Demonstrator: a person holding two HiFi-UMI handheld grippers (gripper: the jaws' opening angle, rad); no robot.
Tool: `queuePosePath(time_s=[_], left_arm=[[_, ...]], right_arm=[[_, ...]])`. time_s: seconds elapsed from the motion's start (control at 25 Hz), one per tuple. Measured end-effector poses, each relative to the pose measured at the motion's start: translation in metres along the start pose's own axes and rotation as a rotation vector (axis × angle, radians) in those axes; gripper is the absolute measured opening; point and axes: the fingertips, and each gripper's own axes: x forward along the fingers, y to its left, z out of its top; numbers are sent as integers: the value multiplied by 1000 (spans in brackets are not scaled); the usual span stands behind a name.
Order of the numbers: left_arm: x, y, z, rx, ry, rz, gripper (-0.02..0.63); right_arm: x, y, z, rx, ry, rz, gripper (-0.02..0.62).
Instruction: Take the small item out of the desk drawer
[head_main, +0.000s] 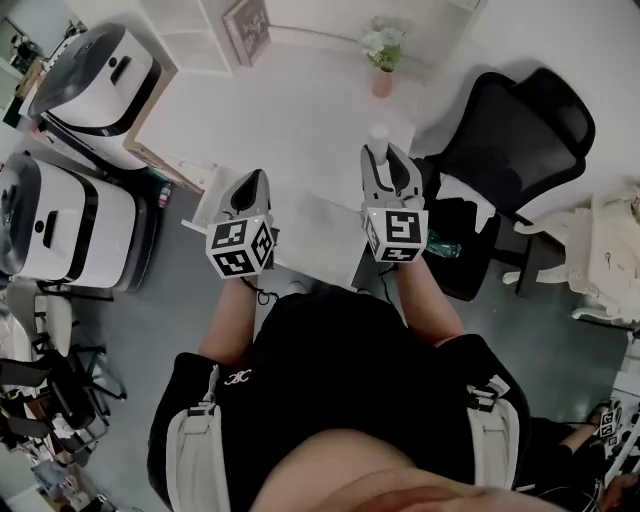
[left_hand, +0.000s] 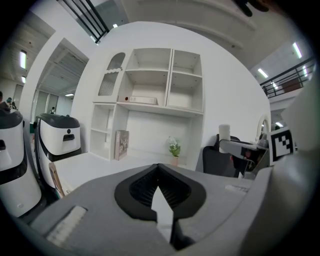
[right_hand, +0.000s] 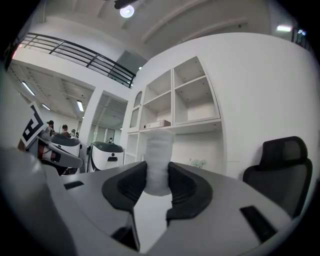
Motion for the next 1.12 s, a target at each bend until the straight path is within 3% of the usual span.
queuePosePath(time_s=[0.28,1.12], left_arm=[[4,-22,11,7,-17,-44,15],[-14,-19,4,3,-13,-15,14]], right_arm=[[-11,-14,-3,12,4,-15,121],[-16,0,-7,28,17,28,121]])
